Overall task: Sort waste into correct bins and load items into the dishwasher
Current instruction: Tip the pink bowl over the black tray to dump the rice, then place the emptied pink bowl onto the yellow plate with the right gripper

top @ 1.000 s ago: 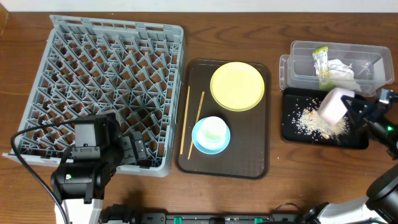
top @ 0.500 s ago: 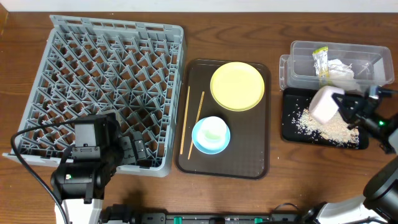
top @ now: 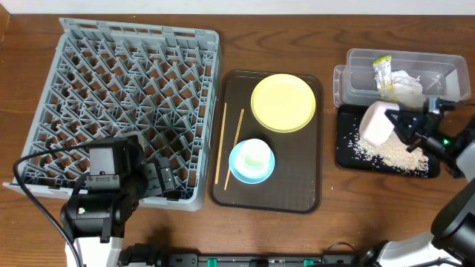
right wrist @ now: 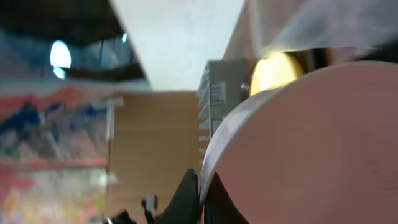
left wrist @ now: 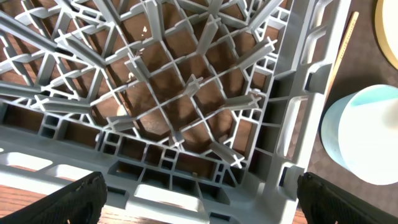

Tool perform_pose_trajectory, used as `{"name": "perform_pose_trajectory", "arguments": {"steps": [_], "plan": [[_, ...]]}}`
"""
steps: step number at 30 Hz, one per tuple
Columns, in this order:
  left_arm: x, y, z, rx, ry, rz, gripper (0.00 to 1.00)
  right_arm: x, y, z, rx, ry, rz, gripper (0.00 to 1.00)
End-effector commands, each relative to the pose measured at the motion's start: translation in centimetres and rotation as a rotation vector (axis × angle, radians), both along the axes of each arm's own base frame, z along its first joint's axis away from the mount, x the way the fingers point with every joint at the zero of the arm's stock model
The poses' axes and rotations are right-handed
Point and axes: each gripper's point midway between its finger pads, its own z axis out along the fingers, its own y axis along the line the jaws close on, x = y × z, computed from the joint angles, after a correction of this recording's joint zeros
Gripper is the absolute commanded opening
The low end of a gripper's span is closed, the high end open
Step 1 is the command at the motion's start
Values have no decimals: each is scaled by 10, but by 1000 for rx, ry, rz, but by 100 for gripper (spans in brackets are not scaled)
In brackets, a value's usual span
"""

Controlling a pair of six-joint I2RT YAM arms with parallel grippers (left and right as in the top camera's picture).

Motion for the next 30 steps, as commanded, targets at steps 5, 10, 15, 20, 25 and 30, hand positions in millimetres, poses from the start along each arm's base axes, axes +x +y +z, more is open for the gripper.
{"name": "perform_pose_trajectory", "arguments": {"steps": [5, 10, 15, 20, 25, 30], "plan": [[2, 0, 7, -3, -14, 3, 99, 0, -15, 18, 66, -27, -21, 1], [1, 0, 6, -3, -12, 3, 99, 0, -15, 18, 71, -21, -20, 1], [1, 0, 6, -3, -13, 3, 99, 1, -8, 19, 70, -23, -1, 1], [1, 0, 7, -3, -13, 3, 99, 4, 32, 44, -16, -139, 116, 1], [1, 0, 7, -3, -13, 3, 99, 11, 87, 86, -142, -305, 256, 1], [1, 0, 7, -3, -14, 3, 99, 18, 154, 126, -250, -503, 353, 2]]}}
